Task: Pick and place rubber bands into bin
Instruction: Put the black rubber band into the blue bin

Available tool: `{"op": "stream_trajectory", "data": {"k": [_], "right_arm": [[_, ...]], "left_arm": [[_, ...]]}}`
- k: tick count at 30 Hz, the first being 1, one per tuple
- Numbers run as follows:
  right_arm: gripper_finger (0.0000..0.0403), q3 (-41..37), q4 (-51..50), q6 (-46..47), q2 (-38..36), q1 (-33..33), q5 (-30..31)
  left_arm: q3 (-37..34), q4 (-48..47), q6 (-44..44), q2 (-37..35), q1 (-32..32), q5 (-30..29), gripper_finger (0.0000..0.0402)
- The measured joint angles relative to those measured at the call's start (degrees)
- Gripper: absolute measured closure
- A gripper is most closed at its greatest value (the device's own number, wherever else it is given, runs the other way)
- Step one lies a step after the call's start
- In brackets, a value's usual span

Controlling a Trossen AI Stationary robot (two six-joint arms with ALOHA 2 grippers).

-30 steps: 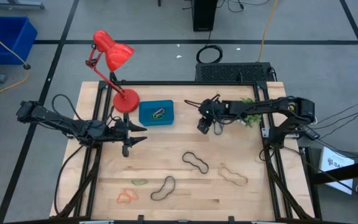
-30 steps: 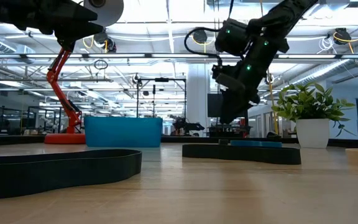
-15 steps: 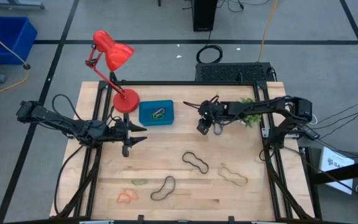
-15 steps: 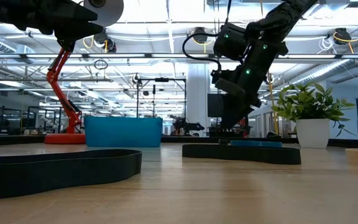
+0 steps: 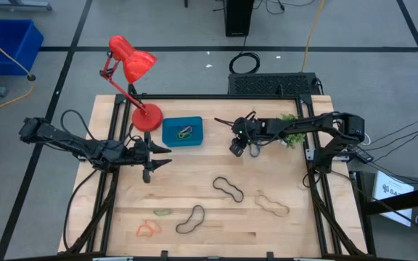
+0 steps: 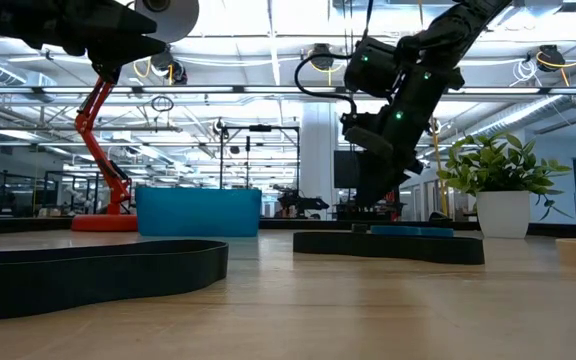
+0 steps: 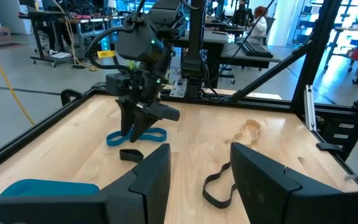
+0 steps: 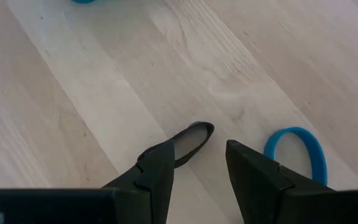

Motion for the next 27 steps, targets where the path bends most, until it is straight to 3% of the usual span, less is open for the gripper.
{"op": "stream_trajectory", "data": {"k": [18, 27], "right_arm": [[0.0262, -5.3, 8.8, 3.8, 0.0, 0.4, 0.0], [0.0295, -5.3, 9.2, 3.0, 0.0, 0.4, 0.0]], "left_arm": [[0.0, -0.1, -0.2, 0.0, 0.0, 0.0, 0.0227], [0.0, -0.1, -0.3, 0.0, 0.0, 0.0, 0.0227]]}}
